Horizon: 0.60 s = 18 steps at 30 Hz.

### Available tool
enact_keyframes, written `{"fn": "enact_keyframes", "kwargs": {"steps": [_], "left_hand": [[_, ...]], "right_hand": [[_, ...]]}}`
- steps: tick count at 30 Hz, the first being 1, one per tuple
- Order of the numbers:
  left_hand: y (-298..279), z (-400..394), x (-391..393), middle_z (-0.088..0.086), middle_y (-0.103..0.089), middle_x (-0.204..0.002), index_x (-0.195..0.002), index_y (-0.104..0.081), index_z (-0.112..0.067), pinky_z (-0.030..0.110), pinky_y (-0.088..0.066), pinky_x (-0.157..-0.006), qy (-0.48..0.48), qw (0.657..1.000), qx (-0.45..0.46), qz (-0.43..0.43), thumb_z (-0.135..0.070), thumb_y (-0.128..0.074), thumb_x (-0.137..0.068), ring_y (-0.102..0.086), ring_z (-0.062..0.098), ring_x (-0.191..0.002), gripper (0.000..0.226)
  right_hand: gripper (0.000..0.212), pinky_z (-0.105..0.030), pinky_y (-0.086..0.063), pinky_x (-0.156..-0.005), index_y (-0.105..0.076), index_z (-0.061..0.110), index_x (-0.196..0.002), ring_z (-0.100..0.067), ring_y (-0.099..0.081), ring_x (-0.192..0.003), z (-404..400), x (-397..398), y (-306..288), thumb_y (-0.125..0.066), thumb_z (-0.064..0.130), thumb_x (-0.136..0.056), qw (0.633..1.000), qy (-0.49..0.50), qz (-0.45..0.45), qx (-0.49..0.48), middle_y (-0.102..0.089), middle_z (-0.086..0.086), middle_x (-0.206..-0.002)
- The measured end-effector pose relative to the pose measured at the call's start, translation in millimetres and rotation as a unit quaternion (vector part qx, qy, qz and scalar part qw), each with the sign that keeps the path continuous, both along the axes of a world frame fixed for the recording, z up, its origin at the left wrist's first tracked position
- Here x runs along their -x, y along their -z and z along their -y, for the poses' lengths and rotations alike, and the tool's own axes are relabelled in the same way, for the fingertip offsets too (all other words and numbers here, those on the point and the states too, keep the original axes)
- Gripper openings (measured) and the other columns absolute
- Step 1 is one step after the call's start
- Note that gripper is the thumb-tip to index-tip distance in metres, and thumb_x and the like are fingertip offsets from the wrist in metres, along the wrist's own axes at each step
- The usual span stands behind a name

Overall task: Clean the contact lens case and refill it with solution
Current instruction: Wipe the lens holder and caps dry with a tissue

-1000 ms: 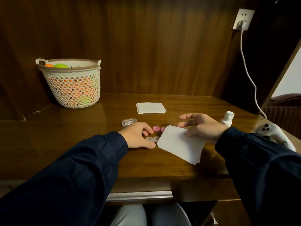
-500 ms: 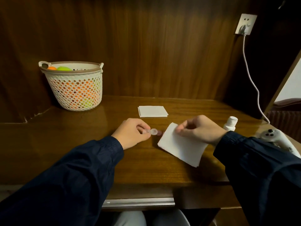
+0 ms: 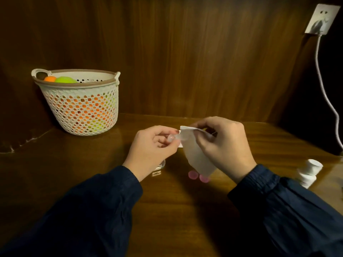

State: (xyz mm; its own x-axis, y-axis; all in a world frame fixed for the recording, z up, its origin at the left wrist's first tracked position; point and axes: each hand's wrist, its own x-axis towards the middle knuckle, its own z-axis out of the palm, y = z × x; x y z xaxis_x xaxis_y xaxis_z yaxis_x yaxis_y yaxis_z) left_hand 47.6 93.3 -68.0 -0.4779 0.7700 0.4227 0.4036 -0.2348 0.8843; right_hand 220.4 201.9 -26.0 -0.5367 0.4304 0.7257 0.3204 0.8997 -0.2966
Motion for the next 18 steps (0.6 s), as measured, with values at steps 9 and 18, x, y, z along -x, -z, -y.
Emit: {"fn": "enact_keyframes", "kwargs": {"steps": [9,18], "left_hand": [[21,-3,14,0.003,-0.081,-0.113,-0.128,-0.072,-0.011,0.037,-0.065,-0.087,0.052,0.991,-0.029,0.122,-0.008,-0.080,-0.089,-0.078,0.019,-0.104,0.040],[21,-2,13,0.005,-0.082,-0.104,-0.120,-0.076,-0.013,0.034,-0.066,-0.079,0.072,0.989,-0.031,0.129,-0.017,-0.073,-0.095,-0.080,0.024,-0.094,0.026]], "right_hand": [[0.015,-0.005,-0.047,-0.085,-0.081,0.023,-0.105,0.005,-0.064,-0.103,-5,21,30,-0.076,0.019,-0.091,0.996,-0.074,0.002,0.046,-0.072,0.017,-0.106],[0.016,-0.013,-0.055,-0.086,-0.083,0.017,-0.101,0.000,-0.070,-0.103,-5,14,32,-0.084,0.025,-0.087,0.993,-0.114,0.004,0.043,-0.077,0.010,-0.106]]}}
